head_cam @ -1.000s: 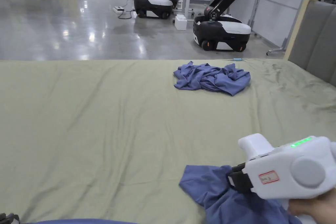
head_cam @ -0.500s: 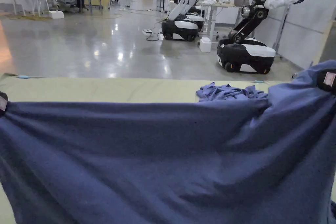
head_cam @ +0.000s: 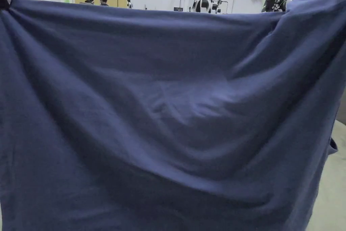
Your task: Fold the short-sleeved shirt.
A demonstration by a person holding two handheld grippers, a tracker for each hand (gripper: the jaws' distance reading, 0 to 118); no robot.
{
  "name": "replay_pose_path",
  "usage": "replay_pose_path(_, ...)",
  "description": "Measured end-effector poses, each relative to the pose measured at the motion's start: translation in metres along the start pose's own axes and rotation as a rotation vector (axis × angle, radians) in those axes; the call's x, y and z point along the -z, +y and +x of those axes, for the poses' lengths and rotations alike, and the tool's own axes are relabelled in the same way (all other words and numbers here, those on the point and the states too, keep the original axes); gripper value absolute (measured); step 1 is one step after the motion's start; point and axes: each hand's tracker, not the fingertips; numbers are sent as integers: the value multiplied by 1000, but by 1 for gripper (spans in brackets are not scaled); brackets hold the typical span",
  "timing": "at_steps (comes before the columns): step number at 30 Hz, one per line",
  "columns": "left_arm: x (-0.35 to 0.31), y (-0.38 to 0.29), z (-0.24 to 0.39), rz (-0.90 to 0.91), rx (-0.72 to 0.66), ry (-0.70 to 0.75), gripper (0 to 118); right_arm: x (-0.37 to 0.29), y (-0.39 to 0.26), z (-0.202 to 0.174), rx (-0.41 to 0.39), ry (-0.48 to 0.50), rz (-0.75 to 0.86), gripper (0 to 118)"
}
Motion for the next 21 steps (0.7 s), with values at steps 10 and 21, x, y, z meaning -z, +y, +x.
replay_pose_path(10,80,61,16,38,111,223,4,96,49,-20,-37,-76,74,5)
replay_pose_path(21,171,76,52,44,203,323,4,176,47,-28,-68,-149,143,5)
